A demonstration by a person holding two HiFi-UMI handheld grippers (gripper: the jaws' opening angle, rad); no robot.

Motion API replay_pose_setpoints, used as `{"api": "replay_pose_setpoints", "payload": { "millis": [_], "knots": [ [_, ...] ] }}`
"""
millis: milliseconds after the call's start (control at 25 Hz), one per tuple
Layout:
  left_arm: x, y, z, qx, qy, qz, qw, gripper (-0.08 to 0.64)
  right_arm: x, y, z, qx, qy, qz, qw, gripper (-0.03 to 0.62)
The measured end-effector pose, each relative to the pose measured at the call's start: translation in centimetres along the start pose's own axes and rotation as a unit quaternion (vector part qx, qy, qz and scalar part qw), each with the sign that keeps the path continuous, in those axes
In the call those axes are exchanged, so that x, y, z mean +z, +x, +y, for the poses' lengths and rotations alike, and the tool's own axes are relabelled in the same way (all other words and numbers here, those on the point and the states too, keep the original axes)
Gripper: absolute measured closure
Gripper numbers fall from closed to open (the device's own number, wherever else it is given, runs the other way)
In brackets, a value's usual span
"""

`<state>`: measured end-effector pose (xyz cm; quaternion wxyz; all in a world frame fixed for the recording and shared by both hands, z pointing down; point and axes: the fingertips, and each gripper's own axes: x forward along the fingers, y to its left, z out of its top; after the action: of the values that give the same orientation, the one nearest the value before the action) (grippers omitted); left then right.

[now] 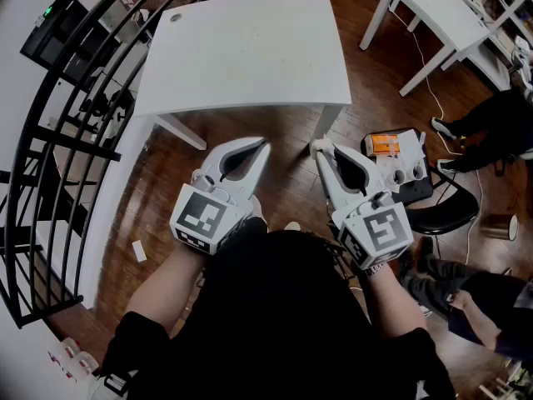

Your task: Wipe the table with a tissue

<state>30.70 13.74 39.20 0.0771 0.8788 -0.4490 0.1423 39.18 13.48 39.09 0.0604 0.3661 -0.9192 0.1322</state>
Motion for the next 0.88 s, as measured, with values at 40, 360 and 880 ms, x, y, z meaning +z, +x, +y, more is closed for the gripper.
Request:
{"api": "replay_pose_setpoints", "payload": {
  "millis": [40, 360, 880],
  "knots": [
    [0.0, 0.0, 0.6, -0.002, 0.000, -0.001, 1.0000, 0.545, 0.1, 0.5, 0.1, -0.003, 0.000, 0.000, 1.000, 0.540],
    [0.0, 0.9, 5.6, -0.024, -0.004, -0.002, 0.9997, 0.545, 0.6, 5.5, 0.2, -0.025, 0.002, 0.009, 1.000, 0.540],
    [-0.9, 2.5, 13.8, -0.072, 0.011, -0.007, 0.9973, 0.545, 1.8, 14.1, 0.2, -0.067, -0.004, 0.027, 0.997, 0.540]
  ]
}}
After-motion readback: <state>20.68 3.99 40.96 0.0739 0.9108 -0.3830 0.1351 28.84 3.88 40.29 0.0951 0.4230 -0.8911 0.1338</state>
